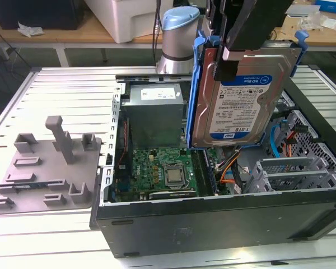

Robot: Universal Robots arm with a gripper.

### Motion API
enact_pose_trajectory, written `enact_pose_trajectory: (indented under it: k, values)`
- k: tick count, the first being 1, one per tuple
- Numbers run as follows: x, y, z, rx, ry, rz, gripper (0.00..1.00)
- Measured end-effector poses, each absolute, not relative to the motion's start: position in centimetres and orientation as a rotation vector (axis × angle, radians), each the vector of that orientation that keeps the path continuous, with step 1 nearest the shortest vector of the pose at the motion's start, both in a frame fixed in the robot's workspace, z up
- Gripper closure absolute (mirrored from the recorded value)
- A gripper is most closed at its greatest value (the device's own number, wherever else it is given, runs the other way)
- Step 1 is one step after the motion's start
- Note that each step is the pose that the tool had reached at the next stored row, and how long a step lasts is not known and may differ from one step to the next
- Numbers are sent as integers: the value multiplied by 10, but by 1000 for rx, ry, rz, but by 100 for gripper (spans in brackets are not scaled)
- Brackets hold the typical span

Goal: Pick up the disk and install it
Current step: 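Insert the disk into the insertion slot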

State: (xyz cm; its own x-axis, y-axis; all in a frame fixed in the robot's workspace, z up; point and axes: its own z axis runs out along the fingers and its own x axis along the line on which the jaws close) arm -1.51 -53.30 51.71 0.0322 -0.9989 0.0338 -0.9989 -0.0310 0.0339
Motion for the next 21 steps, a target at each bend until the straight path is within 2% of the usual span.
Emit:
enact_pose_trajectory:
  k: [21]
  values:
    - [52, -535, 517, 2222, -2153, 1, 63]
